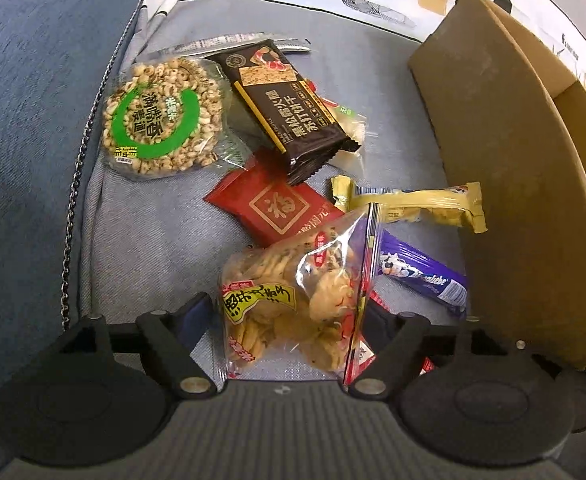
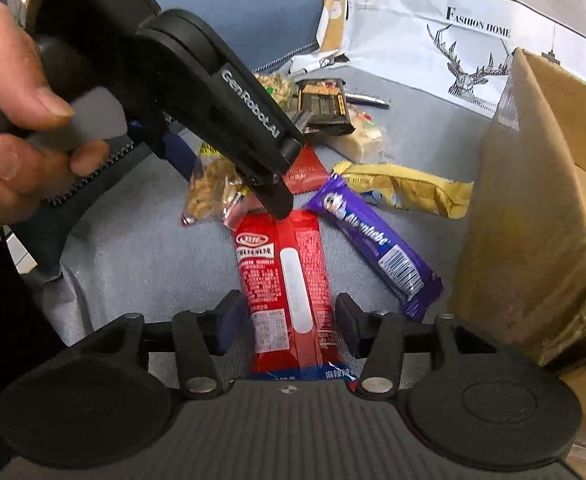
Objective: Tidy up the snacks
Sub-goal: 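Grasp the red spicy-strip packet with the right tool while the left tool grasps the cracker bag, then lift both held snacks and carry them over the cardboard box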
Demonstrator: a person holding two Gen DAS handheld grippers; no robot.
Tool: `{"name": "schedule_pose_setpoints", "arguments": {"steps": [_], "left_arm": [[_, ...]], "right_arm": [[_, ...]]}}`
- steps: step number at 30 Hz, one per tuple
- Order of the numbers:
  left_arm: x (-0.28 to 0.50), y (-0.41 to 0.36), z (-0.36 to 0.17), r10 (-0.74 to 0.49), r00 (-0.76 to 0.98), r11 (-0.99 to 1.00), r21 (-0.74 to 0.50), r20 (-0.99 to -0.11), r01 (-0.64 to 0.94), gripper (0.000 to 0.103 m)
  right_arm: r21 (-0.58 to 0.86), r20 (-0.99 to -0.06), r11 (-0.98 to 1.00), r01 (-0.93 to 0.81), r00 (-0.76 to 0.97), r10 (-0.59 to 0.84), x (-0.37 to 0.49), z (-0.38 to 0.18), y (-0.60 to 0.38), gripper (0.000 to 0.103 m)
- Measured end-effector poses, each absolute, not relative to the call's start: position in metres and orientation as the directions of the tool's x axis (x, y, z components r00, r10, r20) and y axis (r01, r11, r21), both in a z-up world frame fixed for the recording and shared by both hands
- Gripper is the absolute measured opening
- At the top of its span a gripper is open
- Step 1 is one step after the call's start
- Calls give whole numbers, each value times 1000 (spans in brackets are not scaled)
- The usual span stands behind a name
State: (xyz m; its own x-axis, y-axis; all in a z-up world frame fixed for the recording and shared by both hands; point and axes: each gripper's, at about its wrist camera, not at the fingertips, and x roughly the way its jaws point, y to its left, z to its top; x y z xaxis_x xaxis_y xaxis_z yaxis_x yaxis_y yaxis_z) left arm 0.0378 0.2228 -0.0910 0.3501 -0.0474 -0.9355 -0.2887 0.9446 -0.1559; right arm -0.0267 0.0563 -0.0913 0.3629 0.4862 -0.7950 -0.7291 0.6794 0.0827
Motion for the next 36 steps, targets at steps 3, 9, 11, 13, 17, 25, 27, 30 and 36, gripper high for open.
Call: {"name": "schedule_pose_setpoints", "arguments": {"steps": [3,9,11,13,17,25,27,30,36], "left_arm": [[38,225,-92,-41,348,942,-153,-937,-300,82],[36,223,-91,-31,347,943,-143,-937,-301,82],[37,223,-91,-27,349,943,-140,-937,-303,81],[36,224,-89,-18,362,940,-139,-932,-311,71],[32,230,-76,-5,423,931,-159,-906,-329,63],[15,230,-38,57,591,918,-190,-805,-347,63],[11,230,-29,72,634,916,-201,-770,-348,63],[6,233,-18,89,680,908,-222,-728,-356,63],[0,238,-2,114,750,878,-287,-652,-383,62]], "right_arm": [[81,-802,677,-731,356,480,-25,-96,57,53],[64,-795,668,-742,367,483,-27,-96,55,45],[61,-791,666,-743,372,486,-27,-95,55,39],[61,-784,663,-746,376,495,-30,-92,54,33],[38,-753,654,-756,409,516,-36,-80,50,30],[5,-681,658,-753,479,554,-45,-46,39,30],[13,-659,662,-749,492,569,-45,-35,37,30],[24,-631,674,-739,511,584,-42,-19,31,30],[74,-561,702,-708,553,616,-30,15,5,30]]}}
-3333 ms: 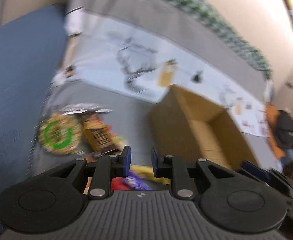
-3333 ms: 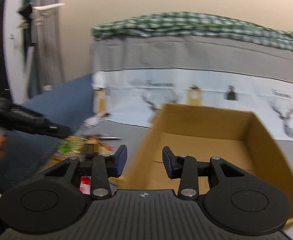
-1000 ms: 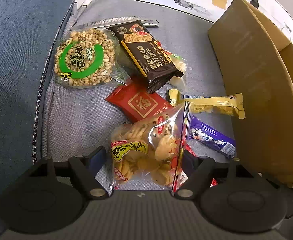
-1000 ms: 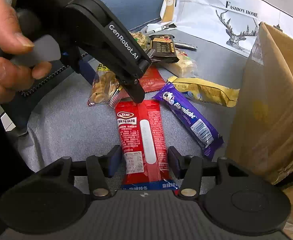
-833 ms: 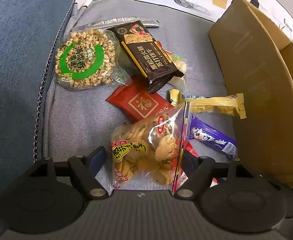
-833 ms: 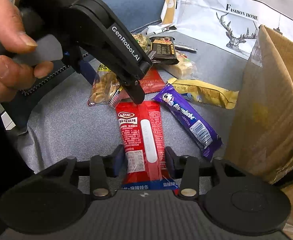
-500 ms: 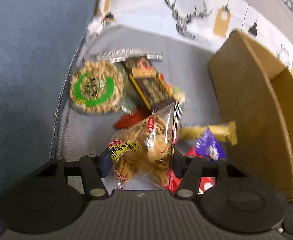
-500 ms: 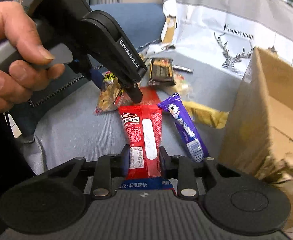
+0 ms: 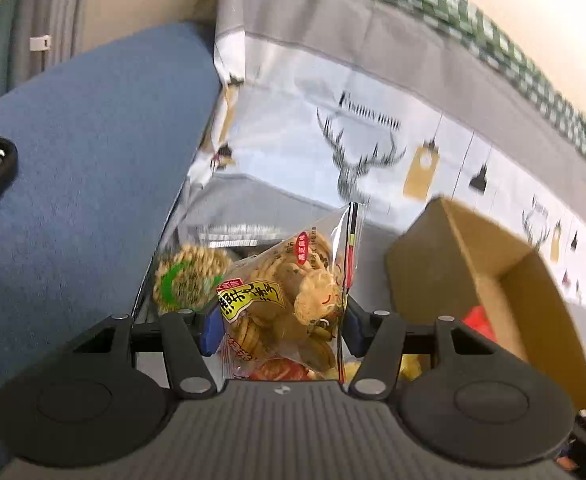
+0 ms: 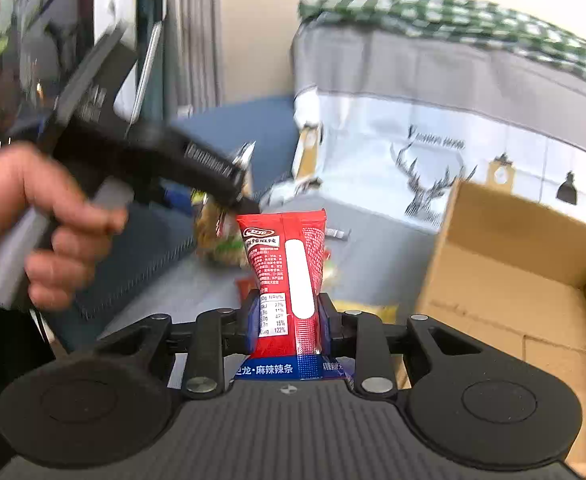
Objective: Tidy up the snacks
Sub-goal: 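Lift both held snacks and carry them over the cardboard box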
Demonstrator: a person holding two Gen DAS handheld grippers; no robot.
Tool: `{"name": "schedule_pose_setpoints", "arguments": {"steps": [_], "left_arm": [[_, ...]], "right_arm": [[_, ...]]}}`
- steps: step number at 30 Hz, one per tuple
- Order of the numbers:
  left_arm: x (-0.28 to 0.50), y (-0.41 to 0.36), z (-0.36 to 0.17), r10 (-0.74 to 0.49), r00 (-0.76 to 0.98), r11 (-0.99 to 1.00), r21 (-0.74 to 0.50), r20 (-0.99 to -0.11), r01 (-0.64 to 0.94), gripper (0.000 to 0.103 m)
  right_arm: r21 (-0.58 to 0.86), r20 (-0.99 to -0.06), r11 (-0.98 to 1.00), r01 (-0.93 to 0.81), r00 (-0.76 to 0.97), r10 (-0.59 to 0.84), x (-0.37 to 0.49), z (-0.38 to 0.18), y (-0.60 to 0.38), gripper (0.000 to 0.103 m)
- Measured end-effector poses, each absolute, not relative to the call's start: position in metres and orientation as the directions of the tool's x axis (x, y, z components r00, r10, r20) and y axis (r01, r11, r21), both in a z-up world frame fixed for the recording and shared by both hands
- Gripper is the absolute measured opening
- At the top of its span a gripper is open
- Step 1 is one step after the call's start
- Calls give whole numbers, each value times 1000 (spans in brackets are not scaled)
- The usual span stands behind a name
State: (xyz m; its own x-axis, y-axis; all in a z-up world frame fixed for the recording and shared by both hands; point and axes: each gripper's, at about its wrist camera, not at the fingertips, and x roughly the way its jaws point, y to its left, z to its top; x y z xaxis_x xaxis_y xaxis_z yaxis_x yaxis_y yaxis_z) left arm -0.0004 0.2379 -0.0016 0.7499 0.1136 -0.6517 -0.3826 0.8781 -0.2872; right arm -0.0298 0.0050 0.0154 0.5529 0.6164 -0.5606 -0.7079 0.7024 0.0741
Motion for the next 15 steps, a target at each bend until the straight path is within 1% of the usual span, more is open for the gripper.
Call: {"name": "schedule_pose_setpoints", "arguments": {"steps": [5,10,12,15], "left_arm": [[-2,225,13,119,807,882,-311,-578,-353,62],[1,200,21,120,844,910,-281,-523,-304,62],[2,190,24,115,857,919,-274,-502,-284,62],[7,173,28,98,869,926,-275,-484,-258,61]], "right_arm": [[75,-506,739,-669,614,607,-11,49,-26,30],[12,-435,787,-617,705,559,19,87,-66,30],[-10,-416,819,-573,747,518,34,90,-83,30],[21,-423,875,-483,789,446,51,71,-109,30]]}}
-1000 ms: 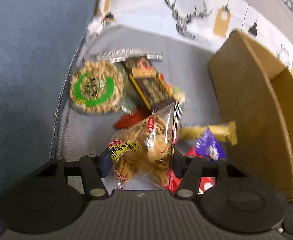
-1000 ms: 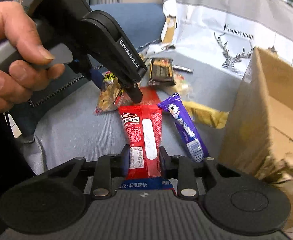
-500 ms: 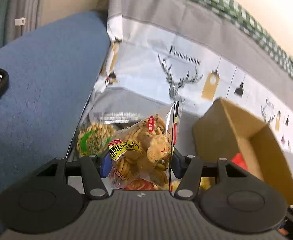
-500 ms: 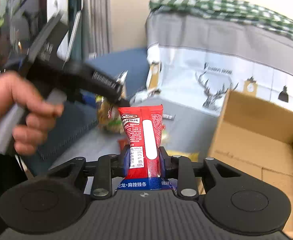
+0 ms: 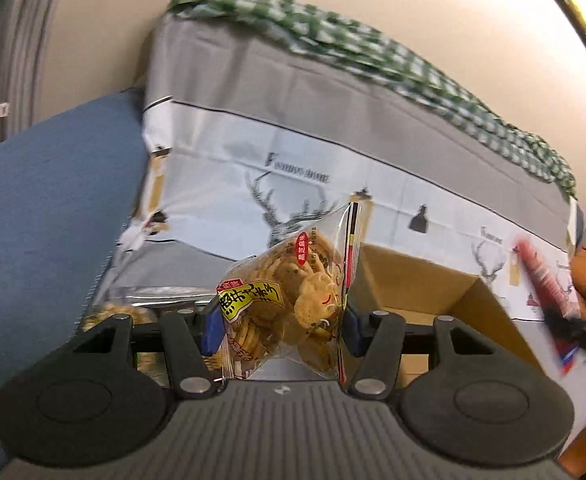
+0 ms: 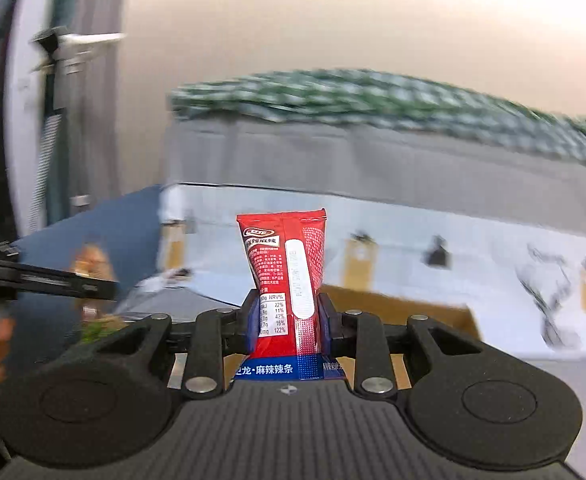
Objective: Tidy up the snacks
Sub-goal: 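Lift both held snacks and carry them over the cardboard box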
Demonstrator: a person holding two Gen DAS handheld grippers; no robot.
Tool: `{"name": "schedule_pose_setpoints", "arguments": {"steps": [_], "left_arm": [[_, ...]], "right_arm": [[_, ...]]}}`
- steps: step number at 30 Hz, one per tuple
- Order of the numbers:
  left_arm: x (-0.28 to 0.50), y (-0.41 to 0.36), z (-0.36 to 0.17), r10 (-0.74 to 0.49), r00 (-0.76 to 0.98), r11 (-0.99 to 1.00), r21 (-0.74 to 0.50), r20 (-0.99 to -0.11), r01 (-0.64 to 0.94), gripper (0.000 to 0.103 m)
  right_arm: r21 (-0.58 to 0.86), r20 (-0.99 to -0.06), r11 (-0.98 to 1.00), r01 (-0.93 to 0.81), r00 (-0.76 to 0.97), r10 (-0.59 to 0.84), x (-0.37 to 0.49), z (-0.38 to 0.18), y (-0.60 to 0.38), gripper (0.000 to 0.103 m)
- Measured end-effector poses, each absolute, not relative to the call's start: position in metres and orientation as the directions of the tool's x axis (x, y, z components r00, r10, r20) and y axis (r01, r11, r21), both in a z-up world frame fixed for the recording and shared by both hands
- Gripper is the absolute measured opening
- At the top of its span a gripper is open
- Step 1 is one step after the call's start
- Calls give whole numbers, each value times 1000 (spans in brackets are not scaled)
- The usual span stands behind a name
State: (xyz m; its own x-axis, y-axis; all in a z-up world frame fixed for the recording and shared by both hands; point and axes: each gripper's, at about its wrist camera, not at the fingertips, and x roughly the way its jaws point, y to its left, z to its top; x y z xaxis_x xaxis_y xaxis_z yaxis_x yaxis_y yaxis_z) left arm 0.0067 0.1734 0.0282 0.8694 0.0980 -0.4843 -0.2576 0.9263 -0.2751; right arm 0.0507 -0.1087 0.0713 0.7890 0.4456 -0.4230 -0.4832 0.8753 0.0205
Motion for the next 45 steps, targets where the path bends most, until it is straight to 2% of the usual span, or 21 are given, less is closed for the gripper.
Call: {"name": "schedule_pose_setpoints", "arguments": {"steps": [3,7,11,15,23,45], "left_arm": [[9,155,33,95,883,933,-269,-460,-241,61],[15,129,38,75,896,934,-283,-439,-217,61],[22,94,38,58,906,956,-237,-420,-171,61],[25,67,34,-13,918,964,-250,-395,-94,62],[37,28,15,-156,892,980,-178,-425,86,62],[40,28,11,-194,872,972,-211,-450,107,62]], "right_arm": [[78,-482,912,-402,786,388,62,51,-133,30],[102,-469,933,-345,810,351,65,50,-157,30],[89,-484,946,-311,817,314,68,43,-172,30],[79,-484,957,-281,828,283,65,41,-185,30],[69,-509,972,-223,830,227,70,33,-206,30],[64,-518,973,-223,825,223,72,30,-194,31]]}}
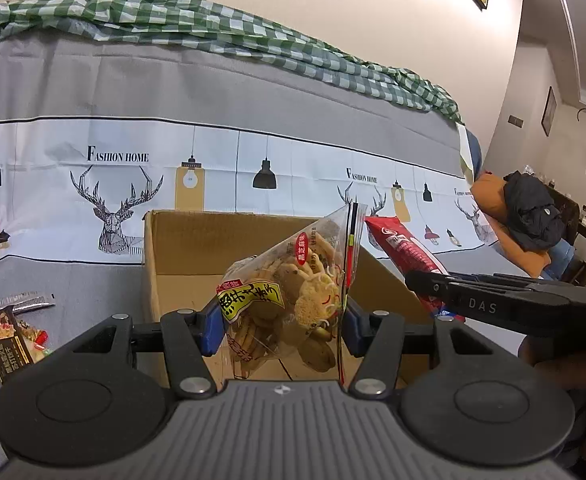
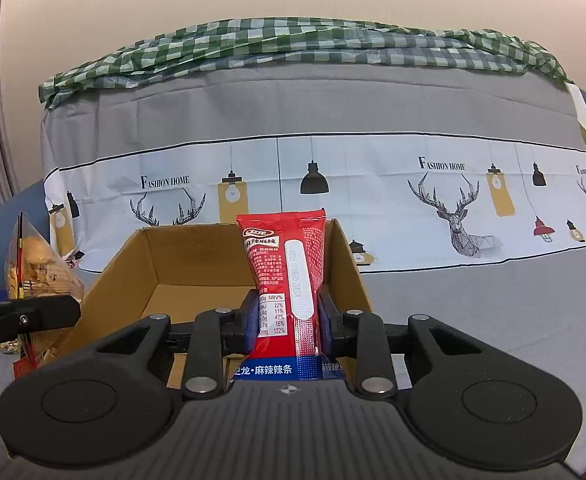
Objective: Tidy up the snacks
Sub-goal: 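Lift both held snacks and carry them over the cardboard box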
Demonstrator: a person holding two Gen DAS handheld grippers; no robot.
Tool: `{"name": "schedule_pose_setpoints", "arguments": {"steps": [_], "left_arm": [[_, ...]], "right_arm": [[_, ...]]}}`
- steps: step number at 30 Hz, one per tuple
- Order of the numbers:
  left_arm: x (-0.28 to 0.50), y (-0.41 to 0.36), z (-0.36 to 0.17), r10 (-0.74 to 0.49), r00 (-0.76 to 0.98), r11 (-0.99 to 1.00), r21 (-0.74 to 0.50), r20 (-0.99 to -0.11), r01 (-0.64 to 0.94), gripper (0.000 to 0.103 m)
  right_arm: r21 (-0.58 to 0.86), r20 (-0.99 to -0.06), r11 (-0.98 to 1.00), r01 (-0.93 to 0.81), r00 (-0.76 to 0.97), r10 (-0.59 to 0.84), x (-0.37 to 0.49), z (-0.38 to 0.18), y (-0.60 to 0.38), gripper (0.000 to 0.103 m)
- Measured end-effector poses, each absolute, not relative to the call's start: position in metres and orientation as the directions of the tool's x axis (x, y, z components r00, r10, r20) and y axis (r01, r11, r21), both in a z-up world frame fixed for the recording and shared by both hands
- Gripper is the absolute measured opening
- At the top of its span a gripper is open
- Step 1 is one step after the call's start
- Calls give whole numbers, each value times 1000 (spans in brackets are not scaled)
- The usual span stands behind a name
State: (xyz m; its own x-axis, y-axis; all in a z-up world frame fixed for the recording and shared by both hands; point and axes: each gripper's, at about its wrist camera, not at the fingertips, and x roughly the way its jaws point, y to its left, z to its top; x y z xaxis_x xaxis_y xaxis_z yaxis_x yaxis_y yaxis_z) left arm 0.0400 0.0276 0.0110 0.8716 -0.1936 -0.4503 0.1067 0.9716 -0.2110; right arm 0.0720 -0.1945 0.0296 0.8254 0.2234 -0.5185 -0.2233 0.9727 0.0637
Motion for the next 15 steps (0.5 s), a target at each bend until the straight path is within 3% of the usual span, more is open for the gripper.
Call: {"name": "schedule_pose_setpoints", "arguments": {"steps": [15], "left_arm": [[41,29,11,-206,871,969,-216,-446,118,62]], "right_arm": [[48,-513,969,-242,826,232,72,29,-191,31]]}}
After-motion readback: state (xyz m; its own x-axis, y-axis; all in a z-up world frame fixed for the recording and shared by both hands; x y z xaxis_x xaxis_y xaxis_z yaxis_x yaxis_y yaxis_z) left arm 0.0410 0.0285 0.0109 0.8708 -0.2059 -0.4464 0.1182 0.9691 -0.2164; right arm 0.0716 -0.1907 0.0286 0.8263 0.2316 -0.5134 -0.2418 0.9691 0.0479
